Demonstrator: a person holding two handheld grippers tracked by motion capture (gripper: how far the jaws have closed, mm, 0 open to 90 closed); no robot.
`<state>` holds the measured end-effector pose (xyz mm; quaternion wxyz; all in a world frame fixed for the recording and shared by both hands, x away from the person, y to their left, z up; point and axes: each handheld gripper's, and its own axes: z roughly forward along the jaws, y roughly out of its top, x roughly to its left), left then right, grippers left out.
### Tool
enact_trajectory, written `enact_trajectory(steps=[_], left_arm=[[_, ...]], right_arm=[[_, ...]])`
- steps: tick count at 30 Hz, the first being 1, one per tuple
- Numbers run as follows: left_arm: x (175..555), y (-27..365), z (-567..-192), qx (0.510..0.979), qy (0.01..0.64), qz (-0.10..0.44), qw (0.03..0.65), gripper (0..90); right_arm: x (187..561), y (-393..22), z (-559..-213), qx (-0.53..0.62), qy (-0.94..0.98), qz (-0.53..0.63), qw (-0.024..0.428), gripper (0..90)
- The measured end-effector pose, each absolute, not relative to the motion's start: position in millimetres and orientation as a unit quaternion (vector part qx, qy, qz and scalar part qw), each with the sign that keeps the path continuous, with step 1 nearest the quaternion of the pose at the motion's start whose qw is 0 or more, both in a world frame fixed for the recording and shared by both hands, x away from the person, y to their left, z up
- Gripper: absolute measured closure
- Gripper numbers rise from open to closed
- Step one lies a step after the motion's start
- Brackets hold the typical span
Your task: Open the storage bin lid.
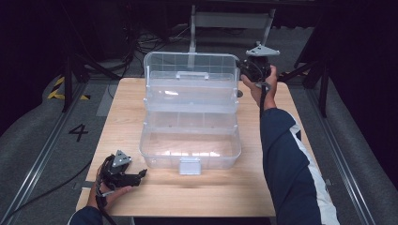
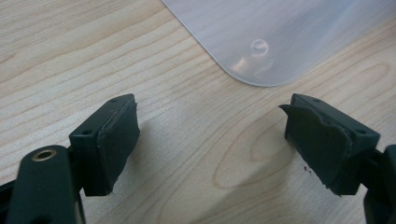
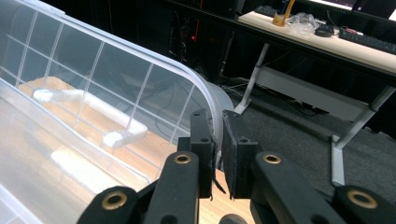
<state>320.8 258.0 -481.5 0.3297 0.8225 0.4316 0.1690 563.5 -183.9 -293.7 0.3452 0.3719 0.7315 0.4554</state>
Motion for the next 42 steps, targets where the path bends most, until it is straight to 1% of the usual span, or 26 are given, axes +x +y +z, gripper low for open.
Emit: enact_trajectory(steps=[24, 35, 42], left_arm=[[321, 258, -482, 0.823, 0.431, 0.165, 0.332, 17.9], [321, 258, -482, 0.822, 0.432, 0.164, 0.334, 17.9], [321, 258, -482, 0.822, 0.432, 0.164, 0.333, 17.8]], right_arm=[[593, -182, -306, 0.390, 0.747, 0.429, 0.326, 82.6], [601, -179, -318, 0.403, 0.743, 0.422, 0.326, 81.4], [605, -180, -323, 0.412, 0.742, 0.421, 0.319, 80.3]])
